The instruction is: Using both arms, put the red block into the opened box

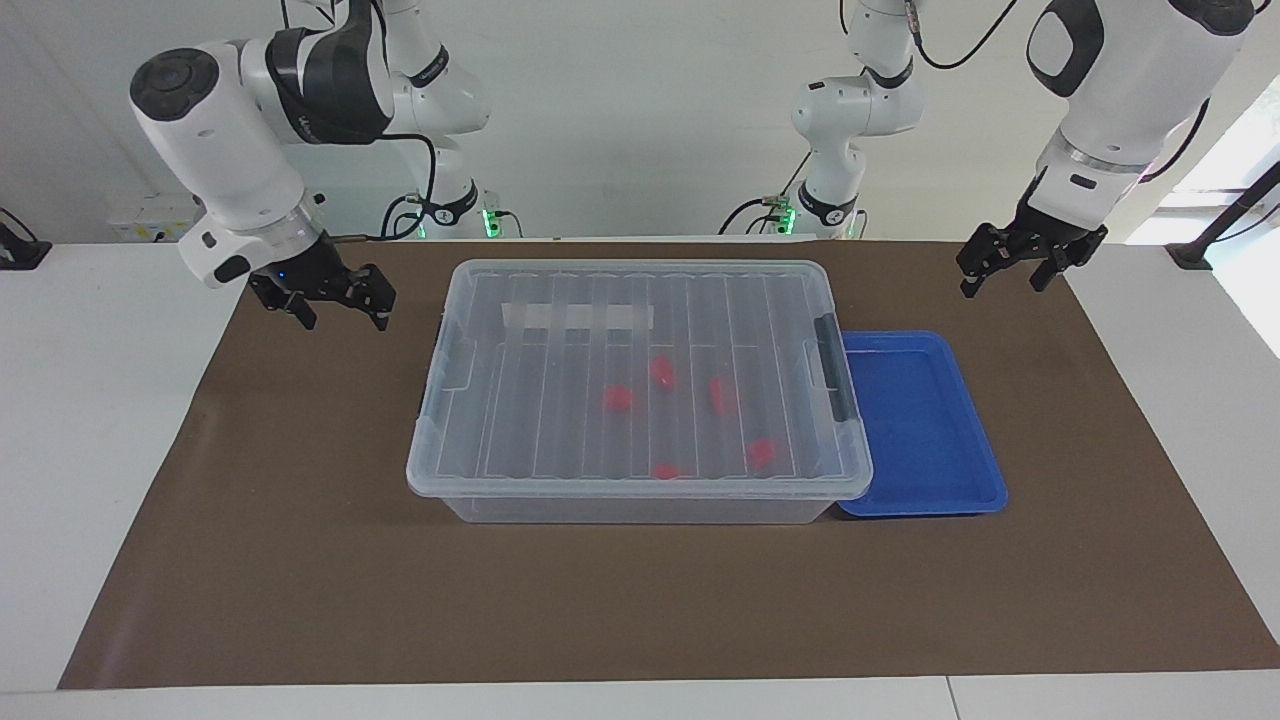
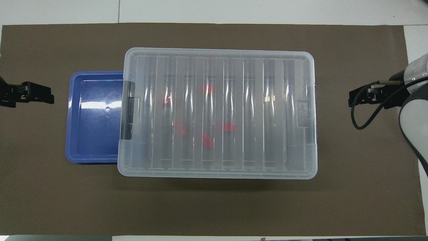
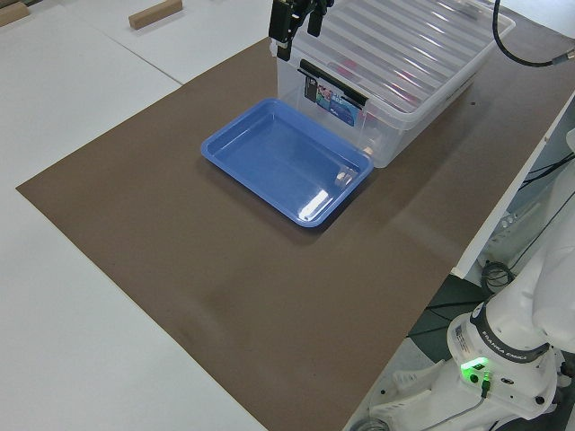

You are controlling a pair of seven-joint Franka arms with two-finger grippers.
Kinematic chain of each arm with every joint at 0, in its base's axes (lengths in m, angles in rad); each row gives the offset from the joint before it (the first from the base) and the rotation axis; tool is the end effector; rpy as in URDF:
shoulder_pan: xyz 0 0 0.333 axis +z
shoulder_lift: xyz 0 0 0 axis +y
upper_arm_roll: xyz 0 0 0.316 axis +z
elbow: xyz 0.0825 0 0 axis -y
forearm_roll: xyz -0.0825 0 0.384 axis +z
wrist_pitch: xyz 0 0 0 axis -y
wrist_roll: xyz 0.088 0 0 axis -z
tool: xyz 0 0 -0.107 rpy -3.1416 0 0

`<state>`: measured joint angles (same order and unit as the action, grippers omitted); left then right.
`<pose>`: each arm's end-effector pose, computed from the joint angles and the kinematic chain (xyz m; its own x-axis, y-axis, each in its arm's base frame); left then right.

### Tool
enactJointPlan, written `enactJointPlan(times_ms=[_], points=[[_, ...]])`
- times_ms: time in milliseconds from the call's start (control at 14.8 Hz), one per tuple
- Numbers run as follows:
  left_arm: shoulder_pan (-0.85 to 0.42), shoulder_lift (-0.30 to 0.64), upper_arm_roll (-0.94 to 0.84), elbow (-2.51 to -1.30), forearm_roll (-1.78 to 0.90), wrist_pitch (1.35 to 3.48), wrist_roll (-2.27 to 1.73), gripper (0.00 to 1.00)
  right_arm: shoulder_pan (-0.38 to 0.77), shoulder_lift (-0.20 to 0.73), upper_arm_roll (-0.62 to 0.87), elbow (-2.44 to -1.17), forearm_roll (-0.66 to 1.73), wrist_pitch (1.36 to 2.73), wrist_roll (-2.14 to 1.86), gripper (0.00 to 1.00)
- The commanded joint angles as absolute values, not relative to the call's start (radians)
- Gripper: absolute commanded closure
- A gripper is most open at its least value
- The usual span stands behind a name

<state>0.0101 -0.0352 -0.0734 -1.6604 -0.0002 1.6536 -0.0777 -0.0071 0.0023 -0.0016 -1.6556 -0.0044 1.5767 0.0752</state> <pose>0.5491 -0.0355 0.6087 0.9995 0.0144 0.0284 0.0144 -0.9999 -0.0002 0.5520 -0.0053 0.5838 0.9932 -0.0837 -0.0806 -0.0832 -0.9965 0.0105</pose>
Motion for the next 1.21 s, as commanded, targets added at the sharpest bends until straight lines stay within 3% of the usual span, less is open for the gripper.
enactJointPlan(times_ms=[0,1147], points=[[0.025,-0.052,-0.077,-1.677,-0.017,1.647,-0.064,0.0,0.005,-0.024,-0.017,-1.638,-0.02,1.52,0.057,0.0],[0.025,-0.052,-0.077,-1.677,-0.017,1.647,-0.064,0.0,0.0,-0.015,-0.023,-1.6,-0.014,1.532,0.064,0.0]])
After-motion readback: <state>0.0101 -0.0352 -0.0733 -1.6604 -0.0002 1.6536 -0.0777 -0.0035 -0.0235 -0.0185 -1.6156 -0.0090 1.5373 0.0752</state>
